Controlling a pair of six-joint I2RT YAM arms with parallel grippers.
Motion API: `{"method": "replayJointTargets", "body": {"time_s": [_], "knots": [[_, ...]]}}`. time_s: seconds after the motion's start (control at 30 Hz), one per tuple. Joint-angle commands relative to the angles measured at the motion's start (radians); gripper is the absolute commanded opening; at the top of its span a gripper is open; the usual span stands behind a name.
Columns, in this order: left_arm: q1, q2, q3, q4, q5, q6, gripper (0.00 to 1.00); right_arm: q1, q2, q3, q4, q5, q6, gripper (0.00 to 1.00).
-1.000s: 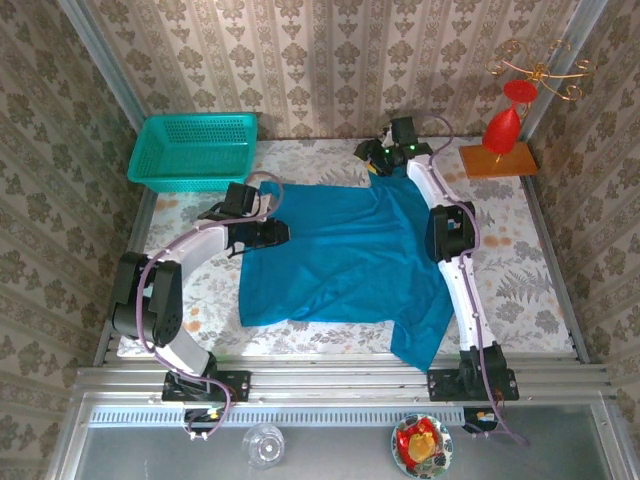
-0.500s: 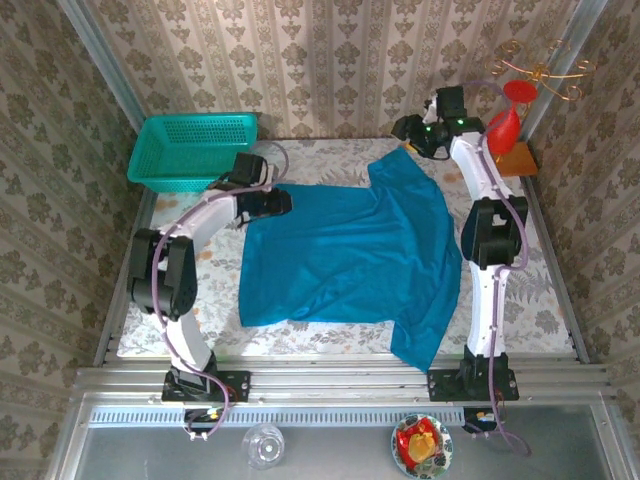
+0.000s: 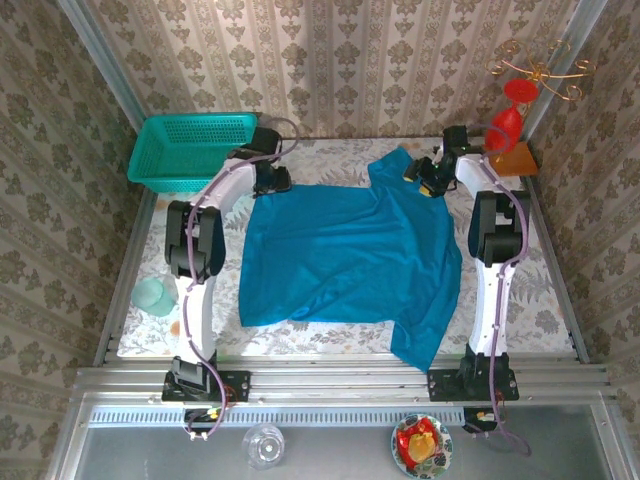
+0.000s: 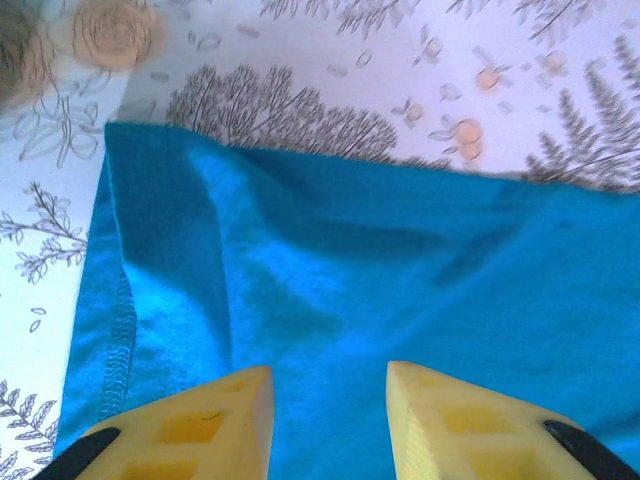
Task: Fold the inside-out t-shirt
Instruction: Smooth out the T-shirt at the center of the table.
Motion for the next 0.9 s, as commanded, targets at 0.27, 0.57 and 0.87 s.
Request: {"method": "replayJointTargets", "body": {"time_s": [0.27, 0.57, 0.87], "knots": [[0.065, 0.003, 0.041, -0.071, 0.074, 0.028, 0.34, -0.086, 0.063, 0.063, -0.121, 0.187, 0.000, 0.62], [0.067, 0.047, 0.096, -0.149, 0.099, 0.107, 0.32, -0.087, 0.053, 0.079, -0.168, 0.232, -0.052, 0.62], [0.058, 0.065, 0.087, -0.283, -0.029, 0.185, 0.25, -0.089, 0.051, 0.072, -0.163, 0.210, -0.053, 0.62]]}}
